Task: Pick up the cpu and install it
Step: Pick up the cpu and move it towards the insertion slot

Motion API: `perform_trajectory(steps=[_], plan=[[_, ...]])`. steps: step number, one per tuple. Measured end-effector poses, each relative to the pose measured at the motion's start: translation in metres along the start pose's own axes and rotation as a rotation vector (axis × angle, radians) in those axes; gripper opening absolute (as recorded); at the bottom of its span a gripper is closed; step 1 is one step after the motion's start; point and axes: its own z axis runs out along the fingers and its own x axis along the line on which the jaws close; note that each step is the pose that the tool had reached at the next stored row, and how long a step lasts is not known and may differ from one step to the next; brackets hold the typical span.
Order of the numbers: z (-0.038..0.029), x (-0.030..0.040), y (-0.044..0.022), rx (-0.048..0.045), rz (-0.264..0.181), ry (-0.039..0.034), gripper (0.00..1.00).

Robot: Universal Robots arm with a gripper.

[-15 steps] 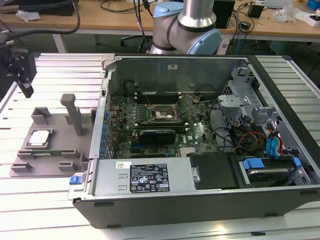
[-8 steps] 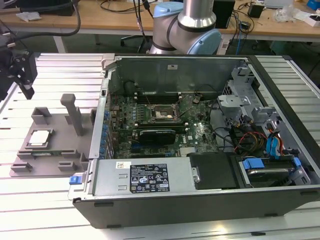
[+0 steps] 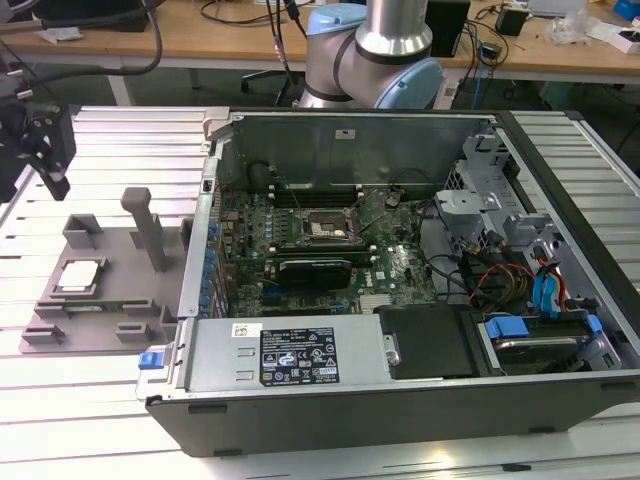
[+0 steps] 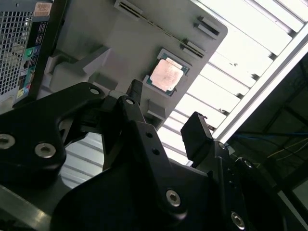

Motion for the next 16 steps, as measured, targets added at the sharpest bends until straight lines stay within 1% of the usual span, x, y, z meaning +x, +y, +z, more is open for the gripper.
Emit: perform_trajectory(steps=[16], plan=[[0.0064, 0.0002, 0.0002, 0.0000, 0.000, 0.0000, 0.60]])
